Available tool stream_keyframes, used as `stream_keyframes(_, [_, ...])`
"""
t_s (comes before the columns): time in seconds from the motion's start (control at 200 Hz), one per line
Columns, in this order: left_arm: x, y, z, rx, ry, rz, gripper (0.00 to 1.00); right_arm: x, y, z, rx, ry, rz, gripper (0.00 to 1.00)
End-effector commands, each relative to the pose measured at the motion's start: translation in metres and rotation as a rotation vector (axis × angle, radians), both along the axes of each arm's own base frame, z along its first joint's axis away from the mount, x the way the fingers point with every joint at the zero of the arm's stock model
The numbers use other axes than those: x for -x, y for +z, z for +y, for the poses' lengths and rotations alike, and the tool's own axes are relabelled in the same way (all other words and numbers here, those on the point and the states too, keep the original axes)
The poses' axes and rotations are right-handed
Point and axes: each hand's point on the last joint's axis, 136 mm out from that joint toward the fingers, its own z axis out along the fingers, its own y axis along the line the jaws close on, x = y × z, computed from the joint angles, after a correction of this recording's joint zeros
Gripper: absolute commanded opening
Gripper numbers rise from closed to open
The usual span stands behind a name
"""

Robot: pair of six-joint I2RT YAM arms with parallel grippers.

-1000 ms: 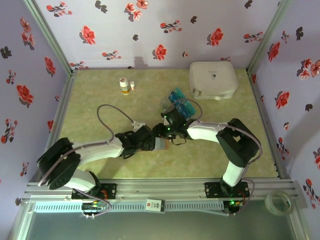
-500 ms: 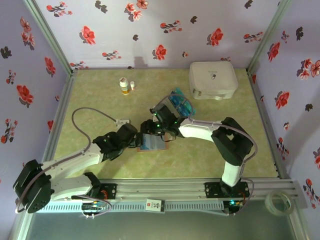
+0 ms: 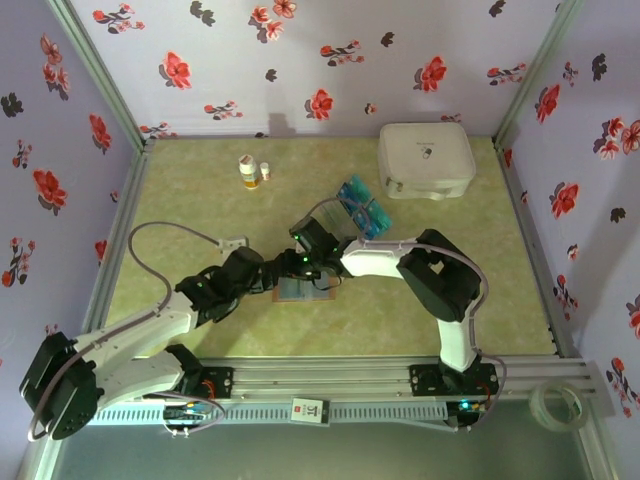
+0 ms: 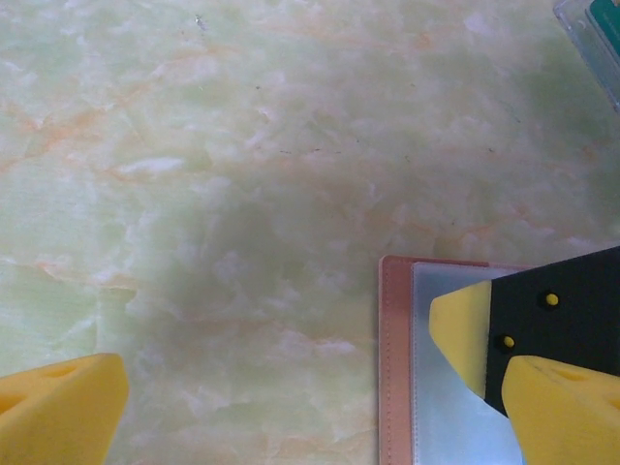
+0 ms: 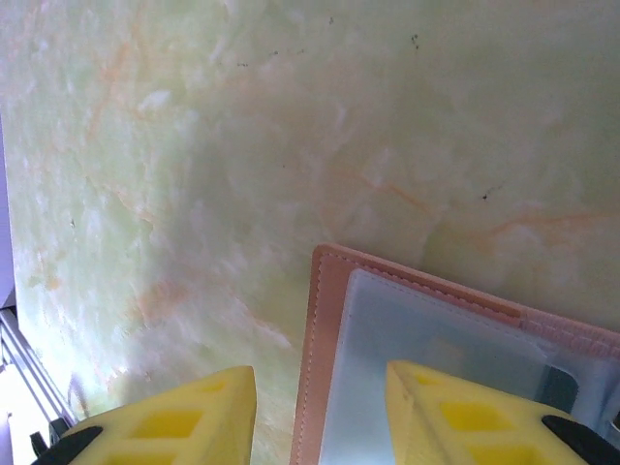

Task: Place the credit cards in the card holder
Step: Flip over the card slot on the card holder, then pick up the credit card from the storage box.

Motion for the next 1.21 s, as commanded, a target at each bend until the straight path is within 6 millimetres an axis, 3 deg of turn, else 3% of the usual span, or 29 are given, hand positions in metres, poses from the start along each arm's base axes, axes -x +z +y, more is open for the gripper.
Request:
stream_keyframes(0.0, [-0.003,-0.003,0.000,0.000,0.005,0.003,1.00,-0.005,0.021,-0.004,0.018,-0.006,-0.032,0.41])
stream_keyframes(0.175, [-0.007,0.002,-0.002,-0.016,-0.007,0.005,1.00,-0.021,0.063,-0.025,0.059,0.002,-0.127,0.42])
stream_keyframes(0.33, [-0.013,0.004,-0.006,-0.022,-0.018,0.004,1.00,-0.049,0.098,-0.065,0.187,0.010,-0.229,0.43])
stream_keyframes(0.455, [-0.016,0.004,-0.012,-0.029,-0.054,0.021,1.00,-0.066,0.106,-0.102,0.357,0.042,-0.276,0.43])
stream_keyframes(0.685, [-0.020,0.000,-0.012,-0.054,-0.056,0.055,1.00,-0.084,0.096,-0.150,0.638,0.102,-0.324,0.40])
stream_keyframes(0.925, [-0.021,-0.005,-0.008,-0.069,-0.049,0.077,1.00,-0.083,0.068,-0.153,0.729,0.192,-0.267,0.34])
stream_keyframes(1.2, [-0.022,-0.012,-0.011,-0.071,-0.047,0.096,1.00,-0.083,0.039,-0.171,0.869,0.232,-0.254,0.31])
